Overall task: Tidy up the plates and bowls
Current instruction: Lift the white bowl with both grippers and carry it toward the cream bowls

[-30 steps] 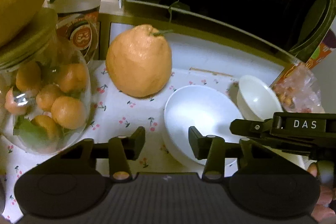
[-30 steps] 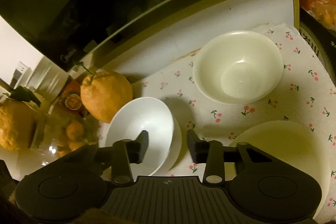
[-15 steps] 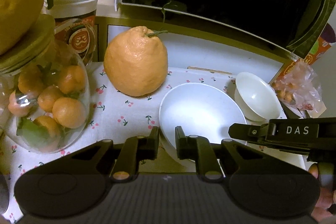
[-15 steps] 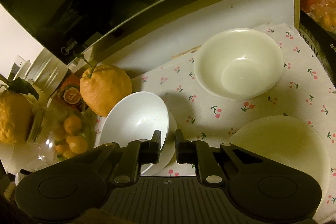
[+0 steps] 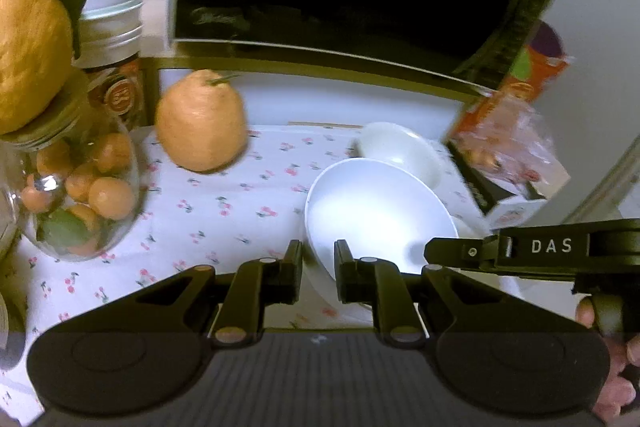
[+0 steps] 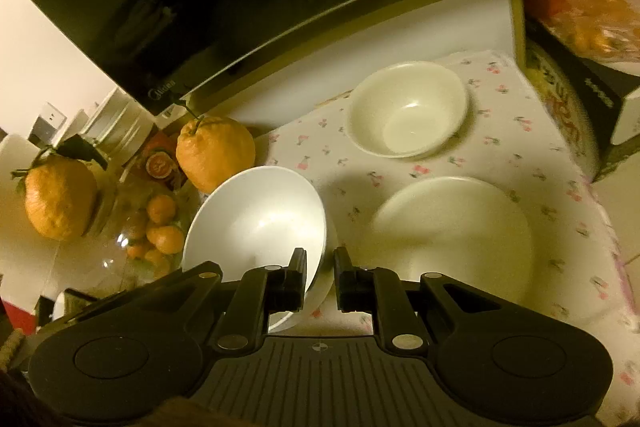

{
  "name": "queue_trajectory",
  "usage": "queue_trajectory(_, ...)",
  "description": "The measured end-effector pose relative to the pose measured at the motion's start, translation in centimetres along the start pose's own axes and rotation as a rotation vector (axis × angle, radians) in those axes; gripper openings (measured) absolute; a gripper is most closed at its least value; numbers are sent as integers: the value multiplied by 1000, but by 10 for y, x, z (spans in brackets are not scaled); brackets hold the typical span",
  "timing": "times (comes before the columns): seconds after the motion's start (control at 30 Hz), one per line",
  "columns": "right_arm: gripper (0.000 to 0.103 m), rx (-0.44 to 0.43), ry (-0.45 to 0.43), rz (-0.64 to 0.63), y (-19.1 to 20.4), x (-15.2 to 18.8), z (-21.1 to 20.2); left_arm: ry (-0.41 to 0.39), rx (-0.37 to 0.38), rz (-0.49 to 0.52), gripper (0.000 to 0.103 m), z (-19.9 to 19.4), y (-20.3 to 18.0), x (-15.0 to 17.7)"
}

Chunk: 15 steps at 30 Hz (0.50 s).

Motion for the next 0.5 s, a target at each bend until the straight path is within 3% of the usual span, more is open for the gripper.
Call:
queue_trajectory(0.3, 14, 6, -42, 70, -37, 28, -60, 81, 82, 35, 15, -14, -38, 41)
queue_trajectory(0.5, 14, 53, -35, 91, -61, 50, -89, 135, 120, 31, 15, -18, -64, 75)
Point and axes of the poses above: each gripper's, at about its wrist camera, not at the fingertips, and z roughly the way its jaws point, y to its left, x to its underside, the point moved 8 cm from there along z, roughly the way its jaws point, and after that the axes turned 15 degrees about -z, right-handed, at the moved point
